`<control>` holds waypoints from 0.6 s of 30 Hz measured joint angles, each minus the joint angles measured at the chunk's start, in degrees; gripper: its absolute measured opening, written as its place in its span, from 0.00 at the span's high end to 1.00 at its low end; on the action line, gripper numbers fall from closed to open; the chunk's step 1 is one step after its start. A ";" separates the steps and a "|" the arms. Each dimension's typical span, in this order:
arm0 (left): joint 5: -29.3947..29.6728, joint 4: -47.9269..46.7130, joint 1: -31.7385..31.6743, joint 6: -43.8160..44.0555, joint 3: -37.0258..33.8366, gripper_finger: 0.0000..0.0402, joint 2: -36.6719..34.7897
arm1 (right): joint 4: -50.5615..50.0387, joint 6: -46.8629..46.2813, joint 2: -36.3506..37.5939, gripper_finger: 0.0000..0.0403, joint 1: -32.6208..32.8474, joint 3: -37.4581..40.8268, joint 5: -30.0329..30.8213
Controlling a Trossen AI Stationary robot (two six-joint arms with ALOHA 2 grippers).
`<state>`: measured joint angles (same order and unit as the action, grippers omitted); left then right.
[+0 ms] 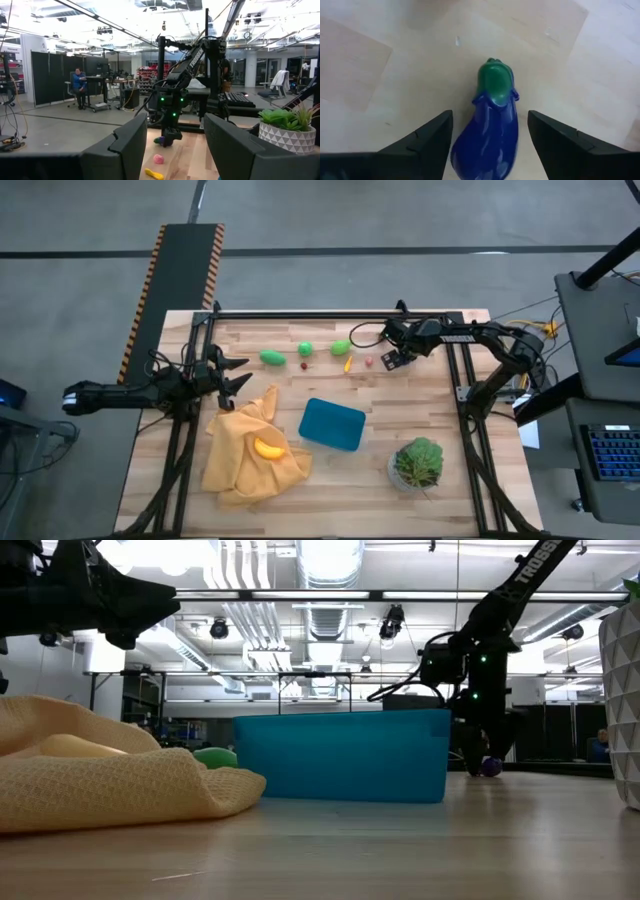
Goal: Pick and placing Produce into tupperware
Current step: Put the eggplant into the blue bin
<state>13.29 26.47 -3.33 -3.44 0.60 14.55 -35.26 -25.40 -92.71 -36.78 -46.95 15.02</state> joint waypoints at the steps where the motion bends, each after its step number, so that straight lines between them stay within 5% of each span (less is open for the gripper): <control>1: -0.01 0.00 0.00 0.00 0.00 0.54 0.00 | 0.18 -0.01 -0.03 0.39 -0.10 0.22 -0.27; 18: -0.16 0.01 -0.02 0.00 -0.02 0.54 0.04 | 0.36 0.12 -0.39 0.47 -0.10 0.58 -0.69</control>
<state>13.13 26.48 -3.36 -3.44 0.58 14.59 -34.89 -25.29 -93.10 -36.88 -46.37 14.33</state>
